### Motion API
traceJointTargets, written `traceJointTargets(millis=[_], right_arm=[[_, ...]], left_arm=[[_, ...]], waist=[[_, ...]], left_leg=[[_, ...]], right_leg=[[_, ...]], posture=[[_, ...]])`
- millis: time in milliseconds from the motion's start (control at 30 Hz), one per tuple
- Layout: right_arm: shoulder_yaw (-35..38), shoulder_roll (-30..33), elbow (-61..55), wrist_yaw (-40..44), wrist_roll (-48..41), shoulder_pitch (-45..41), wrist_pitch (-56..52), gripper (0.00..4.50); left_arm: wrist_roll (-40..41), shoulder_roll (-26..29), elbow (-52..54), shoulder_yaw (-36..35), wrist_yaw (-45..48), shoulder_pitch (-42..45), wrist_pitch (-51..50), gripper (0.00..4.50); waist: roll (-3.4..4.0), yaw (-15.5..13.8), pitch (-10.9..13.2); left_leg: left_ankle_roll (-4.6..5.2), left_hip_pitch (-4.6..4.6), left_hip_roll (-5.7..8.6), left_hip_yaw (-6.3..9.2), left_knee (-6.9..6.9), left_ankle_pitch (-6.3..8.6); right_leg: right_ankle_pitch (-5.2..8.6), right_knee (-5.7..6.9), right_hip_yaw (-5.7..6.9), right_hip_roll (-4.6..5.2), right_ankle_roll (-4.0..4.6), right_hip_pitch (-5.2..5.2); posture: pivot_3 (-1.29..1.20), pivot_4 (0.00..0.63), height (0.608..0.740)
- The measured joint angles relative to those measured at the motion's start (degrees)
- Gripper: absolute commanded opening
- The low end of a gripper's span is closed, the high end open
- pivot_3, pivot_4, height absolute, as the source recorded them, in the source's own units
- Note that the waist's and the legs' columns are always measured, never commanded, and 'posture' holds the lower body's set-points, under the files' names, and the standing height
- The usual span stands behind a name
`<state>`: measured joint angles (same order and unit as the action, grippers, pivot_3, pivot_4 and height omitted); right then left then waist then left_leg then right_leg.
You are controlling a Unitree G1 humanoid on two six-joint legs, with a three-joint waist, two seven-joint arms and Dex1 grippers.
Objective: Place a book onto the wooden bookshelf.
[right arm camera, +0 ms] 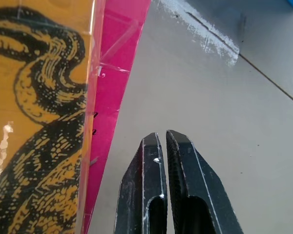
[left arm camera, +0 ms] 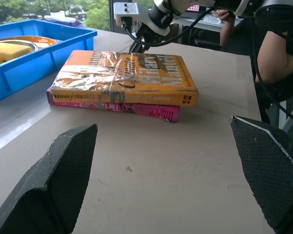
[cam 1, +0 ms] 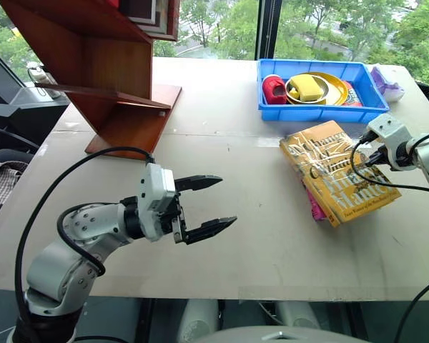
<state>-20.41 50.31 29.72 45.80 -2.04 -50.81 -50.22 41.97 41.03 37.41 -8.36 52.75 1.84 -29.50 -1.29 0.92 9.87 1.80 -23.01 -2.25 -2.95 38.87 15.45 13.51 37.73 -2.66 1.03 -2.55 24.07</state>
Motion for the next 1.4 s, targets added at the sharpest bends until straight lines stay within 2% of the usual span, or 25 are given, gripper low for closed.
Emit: traceJointTargets(millis=[133,300,467,667,767,900,1033,1400], right_arm=[[0.3,-2.4,3.6,4.3,0.3,-1.5,0.0,0.03],[2.3,-5.8,1.1,6.5,-1.4,-1.6,-3.9,0.03],[5.2,-9.7,-11.2,3.7,-3.5,2.2,-12.7,0.03],[9.3,-14.5,-24.6,-3.9,-5.1,7.5,-21.2,0.03],[9.6,-13.8,-28.2,-5.7,-5.1,9.2,-21.6,0.03],[11.9,-6.6,-32.0,-5.0,-6.1,11.3,-20.7,0.03],[14.6,-3.5,-36.3,-3.6,-8.1,12.2,-20.9,0.03],[14.8,-9.4,-49.2,-7.0,-14.8,15.5,-27.6,0.03]], left_arm=[[0.0,-0.1,0.1,0.0,-0.3,-1.0,0.2,4.50],[-0.1,-0.4,0.1,-0.2,-0.7,-3.4,0.8,4.50],[-0.8,-0.7,-0.3,-1.2,-1.2,-6.7,2.6,4.50],[-2.2,-0.6,-1.7,-2.5,-1.1,-9.8,4.0,4.50],[-2.3,-0.5,-2.0,-2.7,-0.9,-10.2,4.0,4.50],[-2.2,-0.1,-3.5,-3.6,0.0,-11.7,4.0,4.50],[-2.2,-0.1,-5.0,-4.2,0.7,-11.9,4.0,4.50],[-2.4,0.6,-7.2,-4.2,2.7,-11.3,4.0,4.50]], waist=[[0.01,0.2,0.0],[0.02,0.5,0.0],[0.02,0.8,0.0],[0.02,1.1,0.0],[0.02,1.0,0.0],[0.06,0.9,0.0],[0.05,1.3,0.0],[0.05,1.3,0.0]], left_leg=[[0.00,0.03,-0.02,0.00,0.00,0.00],[0.00,0.05,-0.06,0.02,0.00,0.00],[0.00,0.04,-0.11,0.05,-0.01,0.00],[-0.01,0.03,-0.10,0.06,-0.01,0.00],[0.00,0.02,-0.07,0.06,-0.01,0.00],[0.00,0.00,-0.05,0.04,-0.01,0.00],[0.00,0.04,-0.11,0.05,-0.06,0.00],[0.00,0.00,-0.10,0.06,-0.08,0.00]], right_leg=[[0.00,0.02,0.00,-0.02,0.00,0.00],[0.00,0.08,0.01,-0.03,0.01,0.00],[0.00,0.12,0.03,-0.01,0.01,0.00],[0.00,0.12,0.04,0.02,0.00,0.01],[0.00,0.11,0.04,0.07,0.00,0.01],[0.01,0.04,0.05,0.10,0.00,0.02],[0.02,0.05,0.06,0.03,0.01,0.02],[0.01,0.06,0.05,0.08,-0.01,0.06]], posture=[[0.00,0.150,0.740],[0.00,0.150,0.740],[0.00,0.150,0.740],[0.00,0.150,0.740],[0.00,0.150,0.740],[0.00,0.150,0.740],[0.00,0.150,0.740],[0.00,0.150,0.740]])
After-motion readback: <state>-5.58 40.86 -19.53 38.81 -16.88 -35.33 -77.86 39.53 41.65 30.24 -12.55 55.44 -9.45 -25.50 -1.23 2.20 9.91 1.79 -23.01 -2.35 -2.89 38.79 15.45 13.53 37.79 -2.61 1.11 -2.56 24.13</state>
